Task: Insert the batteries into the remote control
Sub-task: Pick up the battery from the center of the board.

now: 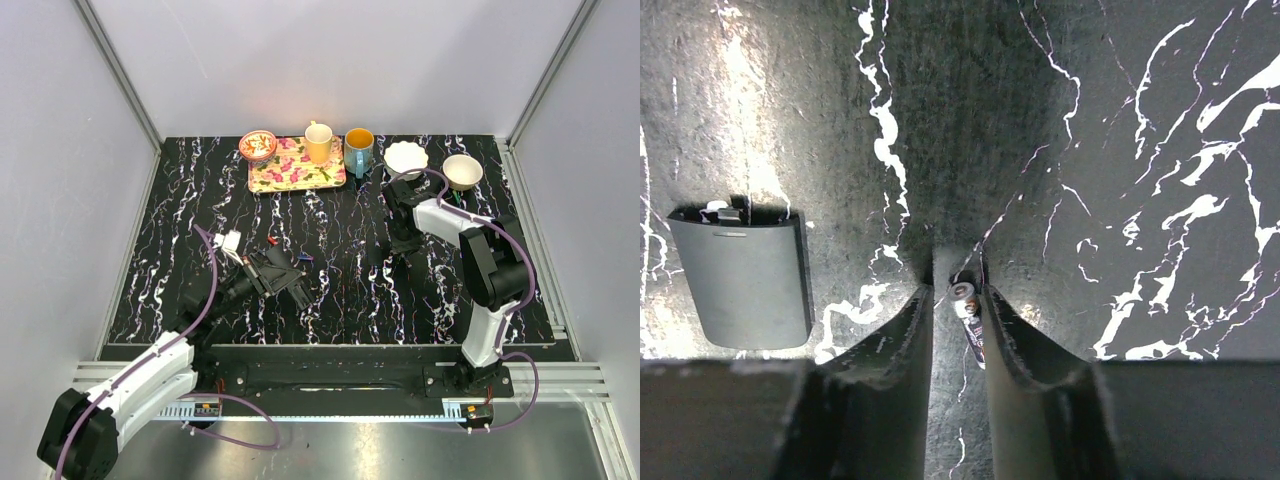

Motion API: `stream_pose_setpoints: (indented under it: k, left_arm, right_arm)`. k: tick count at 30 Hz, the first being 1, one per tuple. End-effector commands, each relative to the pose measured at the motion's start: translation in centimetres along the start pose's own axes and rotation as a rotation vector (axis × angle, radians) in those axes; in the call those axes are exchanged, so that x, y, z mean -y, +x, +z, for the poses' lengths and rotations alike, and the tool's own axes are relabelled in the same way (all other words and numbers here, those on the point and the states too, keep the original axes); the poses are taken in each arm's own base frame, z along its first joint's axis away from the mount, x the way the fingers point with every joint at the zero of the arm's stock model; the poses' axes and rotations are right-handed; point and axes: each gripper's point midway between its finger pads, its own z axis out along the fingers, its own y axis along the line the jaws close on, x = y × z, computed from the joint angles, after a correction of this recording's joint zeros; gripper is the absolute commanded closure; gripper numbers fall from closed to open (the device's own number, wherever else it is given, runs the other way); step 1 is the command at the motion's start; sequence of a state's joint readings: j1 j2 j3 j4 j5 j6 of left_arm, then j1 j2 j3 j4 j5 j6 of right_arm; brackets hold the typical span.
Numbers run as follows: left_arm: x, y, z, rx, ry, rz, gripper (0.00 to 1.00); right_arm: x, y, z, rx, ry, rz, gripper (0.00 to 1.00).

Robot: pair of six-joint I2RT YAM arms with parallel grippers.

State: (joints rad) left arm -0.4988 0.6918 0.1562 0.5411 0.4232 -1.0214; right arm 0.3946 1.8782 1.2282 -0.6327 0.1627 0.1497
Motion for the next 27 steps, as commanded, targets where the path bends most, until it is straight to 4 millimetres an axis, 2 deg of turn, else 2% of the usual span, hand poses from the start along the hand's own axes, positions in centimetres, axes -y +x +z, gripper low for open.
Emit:
stream_pose_setpoints:
  k: [1, 6, 7, 9, 13, 15, 16, 17, 18, 19, 20, 21, 22, 23, 24, 25, 26, 27]
  left_arm:
    - [1.9, -0.7, -0.1, 0.024, 0.079, 0.037, 1.00]
    - [1.8, -0.6, -0.1, 0.020, 0.080, 0.034, 1.00]
    - [1.8, -0.6, -0.1, 0.021, 0.079, 0.034, 1.00]
    - [1.8, -0.7, 0.0, 0.024, 0.077, 0.033, 1.00]
    - [1.9, -1.0, 0.3, 0.031, 0.070, 0.016, 1.00]
    - [2.2, -1.3, 0.5, 0.035, 0.068, 0.005, 1.00]
    - [2.0, -1.5, 0.8, 0.037, 0.057, -0.004, 1.00]
    - [2.3, -1.7, 1.1, 0.040, 0.059, -0.008, 1.00]
    - [2.1, -1.8, 1.4, 0.037, 0.049, -0.020, 1.00]
    - [2.4, -1.9, 1.6, 0.038, 0.056, -0.018, 1.00]
    - [3.0, -2.3, 2.0, 0.041, 0.064, -0.016, 1.00]
    - [2.9, -2.3, 2.4, 0.033, 0.056, -0.020, 1.00]
    - [3.1, -2.3, 2.7, 0.030, 0.061, -0.016, 1.00]
    - [3.7, -2.8, 3.1, 0.035, 0.071, -0.010, 1.00]
    - [3.5, -2.7, 3.6, 0.026, 0.060, -0.016, 1.00]
    - [3.8, -2.9, 3.9, 0.028, 0.069, -0.014, 1.00]
    - [4.4, -3.4, 4.3, 0.033, 0.084, -0.010, 1.00]
    - [3.9, -3.4, 4.8, 0.026, 0.072, -0.023, 1.00]
  right_arm:
    - [0.0, 0.8, 0.8, -0.023, 0.006, 0.012, 0.72]
    - [-0.1, 1.4, 0.8, -0.029, 0.003, 0.047, 0.82]
    - [-0.1, 1.4, 0.7, -0.025, 0.000, 0.058, 0.90]
    - [-0.1, 1.1, 0.2, -0.013, -0.008, 0.099, 1.00]
    - [-0.4, -0.6, -2.0, 0.063, -0.034, 0.168, 1.00]
    - [-1.6, -2.4, -5.1, 0.169, -0.132, 0.200, 1.00]
    - [-2.0, -2.4, -6.1, 0.199, -0.168, 0.209, 1.00]
    - [-2.4, -3.4, -9.0, 0.287, -0.218, 0.229, 1.00]
    - [-3.6, -3.9, -10.7, 0.345, -0.265, 0.213, 1.00]
    - [-3.9, -3.7, -11.8, 0.377, -0.283, 0.205, 1.00]
    - [-4.2, -4.0, -14.5, 0.452, -0.315, 0.194, 1.00]
    - [-4.1, -3.7, -15.5, 0.470, -0.310, 0.194, 1.00]
    - [-4.9, -3.4, -16.9, 0.491, -0.331, 0.172, 1.00]
    - [-5.1, -3.3, -18.8, 0.533, -0.354, 0.167, 1.00]
    - [-5.1, -2.9, -19.6, 0.544, -0.350, 0.163, 1.00]
    - [-6.2, -2.2, -20.7, 0.558, -0.377, 0.132, 1.00]
    - [-6.4, -2.1, -22.1, 0.594, -0.404, 0.126, 1.00]
    - [-7.0, -1.6, -23.1, 0.605, -0.429, 0.115, 1.00]
